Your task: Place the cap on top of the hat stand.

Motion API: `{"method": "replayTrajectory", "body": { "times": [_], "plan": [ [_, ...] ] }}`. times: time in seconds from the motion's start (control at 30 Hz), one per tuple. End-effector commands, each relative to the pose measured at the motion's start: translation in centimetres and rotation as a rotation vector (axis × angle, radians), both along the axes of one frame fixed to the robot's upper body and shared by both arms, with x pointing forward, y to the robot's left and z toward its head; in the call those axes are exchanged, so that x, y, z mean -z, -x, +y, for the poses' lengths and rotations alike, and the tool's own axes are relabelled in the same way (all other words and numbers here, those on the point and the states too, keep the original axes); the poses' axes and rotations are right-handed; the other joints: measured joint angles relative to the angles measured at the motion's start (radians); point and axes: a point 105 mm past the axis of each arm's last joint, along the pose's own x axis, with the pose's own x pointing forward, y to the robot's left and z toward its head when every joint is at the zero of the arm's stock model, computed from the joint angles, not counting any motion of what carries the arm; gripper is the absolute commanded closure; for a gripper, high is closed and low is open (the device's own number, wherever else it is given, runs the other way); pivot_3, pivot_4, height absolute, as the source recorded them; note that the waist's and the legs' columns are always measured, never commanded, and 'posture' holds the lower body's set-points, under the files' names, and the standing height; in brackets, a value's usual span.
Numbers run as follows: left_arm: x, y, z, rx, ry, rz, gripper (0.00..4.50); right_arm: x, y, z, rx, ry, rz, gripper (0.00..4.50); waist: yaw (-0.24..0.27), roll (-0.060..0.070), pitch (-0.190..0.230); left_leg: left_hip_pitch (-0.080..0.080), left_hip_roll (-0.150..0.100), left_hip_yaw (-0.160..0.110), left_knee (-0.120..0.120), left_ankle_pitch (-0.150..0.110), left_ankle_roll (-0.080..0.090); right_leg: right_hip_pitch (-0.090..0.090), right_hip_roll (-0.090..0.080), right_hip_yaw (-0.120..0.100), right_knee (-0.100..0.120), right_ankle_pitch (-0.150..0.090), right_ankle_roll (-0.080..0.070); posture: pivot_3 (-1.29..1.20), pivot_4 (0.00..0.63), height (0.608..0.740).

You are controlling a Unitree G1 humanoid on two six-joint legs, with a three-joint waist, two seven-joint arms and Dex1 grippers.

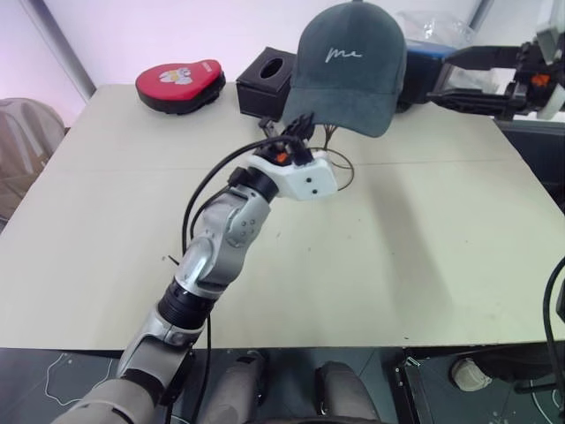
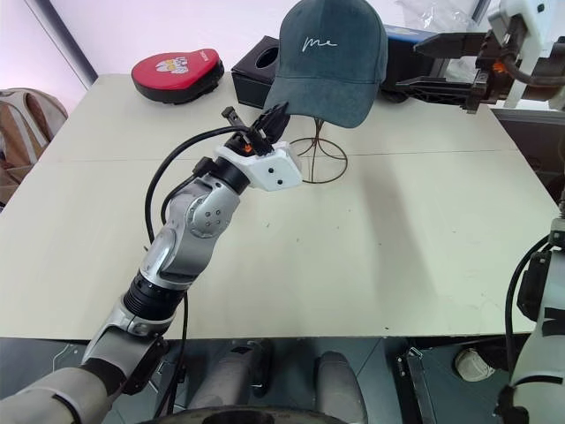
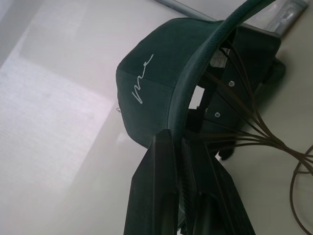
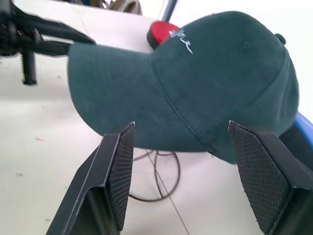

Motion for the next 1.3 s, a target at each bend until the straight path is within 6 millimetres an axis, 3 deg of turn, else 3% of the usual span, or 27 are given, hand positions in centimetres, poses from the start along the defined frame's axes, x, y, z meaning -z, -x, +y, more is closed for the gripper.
{"method": "replayTrajectory", "body": {
  "times": [0.03,0.23,0.27,0.47,0.57,0.93,1.07,1.3],
  "plan": [
    [-1.0,1.0,-0.2,0.026,0.021,-0.033,3.47,-1.2,0.8,0.0,-0.008,-0.013,-0.057,1.43,0.000,0.000,0.000,0.000,0.000,0.000,0.000,0.000,0.000,0.000,0.000,0.000,0.000,0.000,0.000,0.00,0.150,0.740],
    [-0.6,1.2,-0.2,0.048,0.015,-0.004,0.39,-1.1,0.8,0.2,-0.008,-0.013,-0.055,1.43,-0.002,0.000,0.000,0.000,0.000,0.000,0.000,0.000,0.000,0.000,0.000,0.000,0.000,0.000,0.000,0.00,0.150,0.740],
    [-0.3,1.3,-0.2,0.064,0.023,0.026,0.04,-1.1,0.7,0.2,-0.007,-0.013,-0.054,1.43,-0.002,0.000,0.000,0.000,0.000,0.000,0.000,0.000,0.000,0.000,0.000,0.000,0.000,0.000,0.000,0.00,0.150,0.740],
    [2.2,2.3,0.9,0.141,0.083,0.240,0.04,-1.0,0.6,0.0,-0.003,-0.005,-0.047,1.43,-0.002,0.000,0.000,0.000,0.000,0.000,0.000,0.000,0.000,0.000,0.000,0.000,0.000,0.000,0.000,0.00,0.150,0.740],
    [2.2,3.0,1.9,0.186,0.148,0.324,0.04,-0.9,0.4,0.0,-0.003,-0.003,-0.044,1.43,-0.002,0.000,0.000,0.000,0.001,0.000,0.000,0.000,0.000,0.000,0.000,0.000,0.000,0.000,0.000,0.00,0.150,0.740],
    [-3.0,2.5,8.3,0.329,0.569,0.561,0.04,-0.7,-0.3,-0.1,0.005,0.006,-0.045,1.43,-0.003,0.000,0.000,0.000,0.001,0.000,0.000,0.000,0.000,0.001,0.001,-0.001,-0.001,0.000,0.000,0.00,0.150,0.740],
    [-3.0,2.7,11.6,0.386,0.617,0.773,0.04,-0.6,-0.1,-0.3,0.004,-0.003,-0.038,1.43,-0.009,0.000,0.000,0.000,0.001,0.000,0.000,0.000,0.000,0.000,0.002,-0.001,-0.001,0.000,0.000,0.00,0.150,0.740],
    [-3.9,2.6,16.2,0.386,0.619,0.917,0.04,1.7,0.6,0.4,-0.023,-0.026,0.035,1.43,-0.002,-0.001,0.001,0.001,0.001,-0.001,0.000,0.000,0.000,0.002,0.001,0.000,-0.002,0.000,0.000,0.00,0.150,0.740]
  ]
}}
